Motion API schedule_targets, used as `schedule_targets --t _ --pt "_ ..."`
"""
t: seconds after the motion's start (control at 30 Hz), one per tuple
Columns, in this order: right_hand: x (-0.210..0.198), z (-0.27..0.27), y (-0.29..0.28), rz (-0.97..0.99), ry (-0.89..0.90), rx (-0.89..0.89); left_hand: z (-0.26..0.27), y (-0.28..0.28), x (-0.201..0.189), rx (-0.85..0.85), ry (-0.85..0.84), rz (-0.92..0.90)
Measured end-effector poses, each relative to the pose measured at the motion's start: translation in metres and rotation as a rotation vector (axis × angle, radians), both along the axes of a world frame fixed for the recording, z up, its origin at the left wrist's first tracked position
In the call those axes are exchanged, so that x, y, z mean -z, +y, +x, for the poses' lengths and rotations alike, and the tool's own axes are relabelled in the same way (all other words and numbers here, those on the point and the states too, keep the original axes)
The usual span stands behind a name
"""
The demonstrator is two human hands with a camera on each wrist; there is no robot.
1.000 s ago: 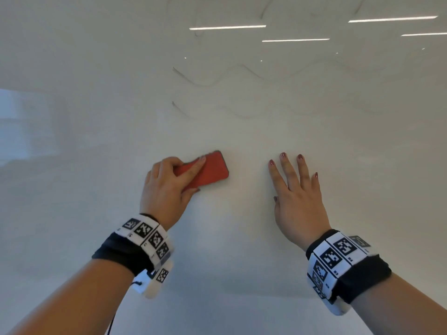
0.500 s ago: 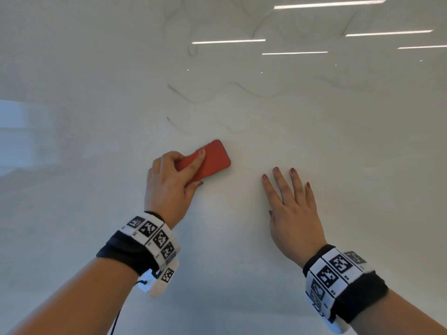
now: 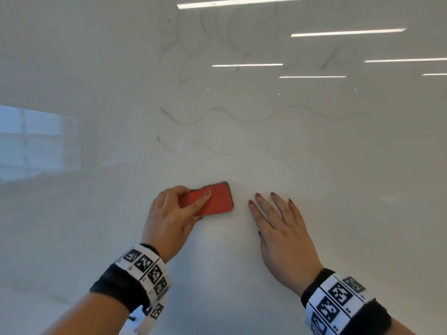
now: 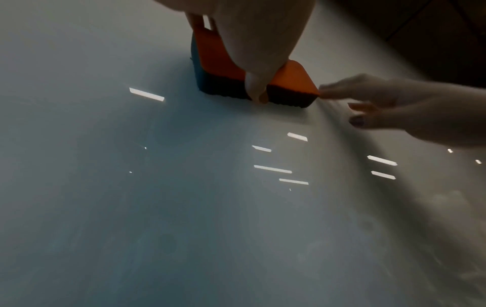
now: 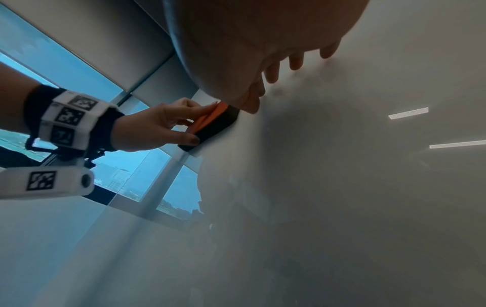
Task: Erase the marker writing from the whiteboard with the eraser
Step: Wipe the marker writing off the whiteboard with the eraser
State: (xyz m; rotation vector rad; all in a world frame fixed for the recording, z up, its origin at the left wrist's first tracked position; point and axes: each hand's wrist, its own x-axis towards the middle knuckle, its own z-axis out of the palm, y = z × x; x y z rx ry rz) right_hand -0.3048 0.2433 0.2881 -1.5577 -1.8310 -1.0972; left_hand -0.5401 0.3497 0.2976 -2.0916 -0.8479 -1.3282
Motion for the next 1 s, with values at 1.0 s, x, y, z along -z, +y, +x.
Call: schedule_targets --t 1.0 --pt "0.009 -0.006 0.008 0.096 0.067 -0.003 -0.009 0.015 -0.057 0.011 -0.067 0.095"
